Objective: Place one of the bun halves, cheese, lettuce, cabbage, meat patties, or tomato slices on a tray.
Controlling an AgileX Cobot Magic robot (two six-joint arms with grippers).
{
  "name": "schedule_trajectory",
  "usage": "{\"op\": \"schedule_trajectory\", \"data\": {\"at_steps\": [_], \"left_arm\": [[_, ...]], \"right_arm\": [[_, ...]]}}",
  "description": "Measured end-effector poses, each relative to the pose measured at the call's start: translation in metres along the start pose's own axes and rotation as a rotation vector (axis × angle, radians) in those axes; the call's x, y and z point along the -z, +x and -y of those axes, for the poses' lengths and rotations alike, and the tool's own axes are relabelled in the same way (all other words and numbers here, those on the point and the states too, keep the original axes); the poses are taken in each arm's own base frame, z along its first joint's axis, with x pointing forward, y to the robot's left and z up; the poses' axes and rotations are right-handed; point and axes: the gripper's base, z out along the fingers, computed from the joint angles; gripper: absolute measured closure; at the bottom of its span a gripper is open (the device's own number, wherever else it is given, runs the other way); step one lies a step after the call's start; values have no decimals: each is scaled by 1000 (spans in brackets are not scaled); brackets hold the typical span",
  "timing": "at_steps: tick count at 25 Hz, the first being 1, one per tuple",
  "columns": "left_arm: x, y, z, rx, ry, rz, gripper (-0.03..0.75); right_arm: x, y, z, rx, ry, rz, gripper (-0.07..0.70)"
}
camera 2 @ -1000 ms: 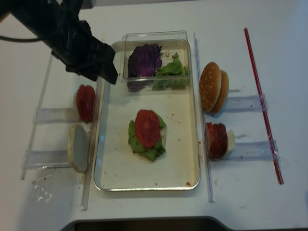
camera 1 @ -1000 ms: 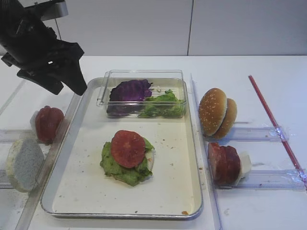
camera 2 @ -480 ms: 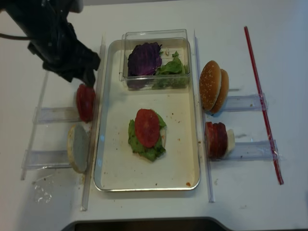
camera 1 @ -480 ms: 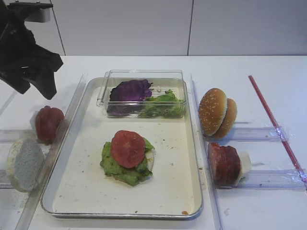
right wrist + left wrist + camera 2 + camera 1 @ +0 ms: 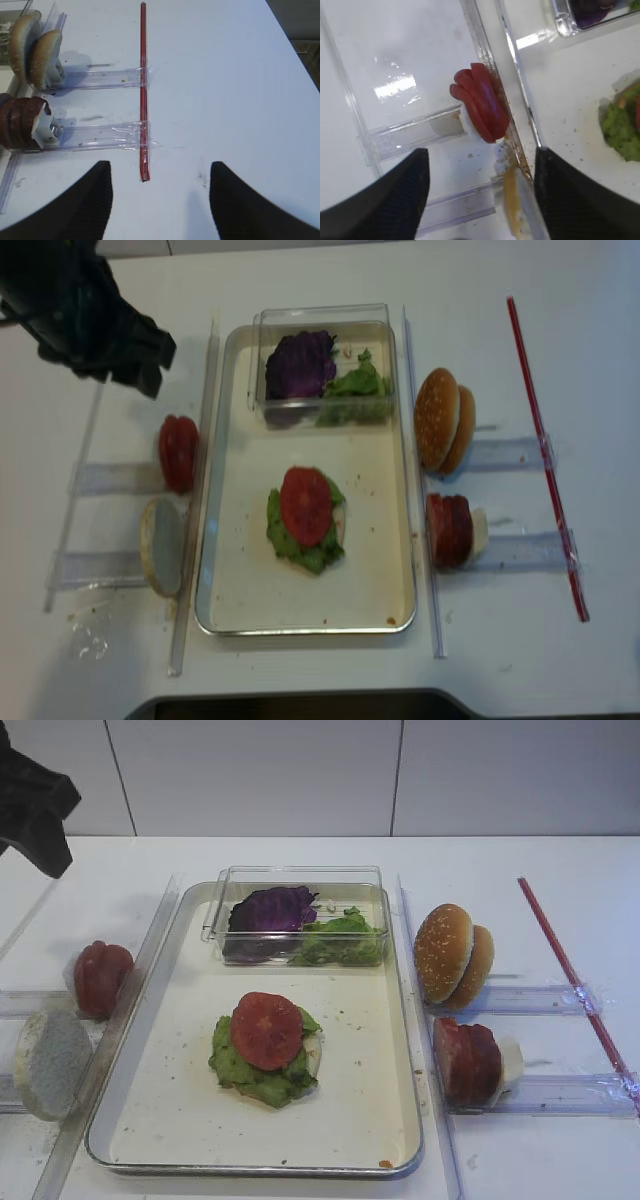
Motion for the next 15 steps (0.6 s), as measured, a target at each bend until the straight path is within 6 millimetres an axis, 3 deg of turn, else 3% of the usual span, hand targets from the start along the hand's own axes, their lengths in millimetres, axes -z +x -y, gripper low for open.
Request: {"op": "schedule_trajectory", "data": {"at_steps": [15], "left_arm": [[87,44,2,11,-20,244,282]], "right_arm": [[0,0,0,4,0,0,187]]}}
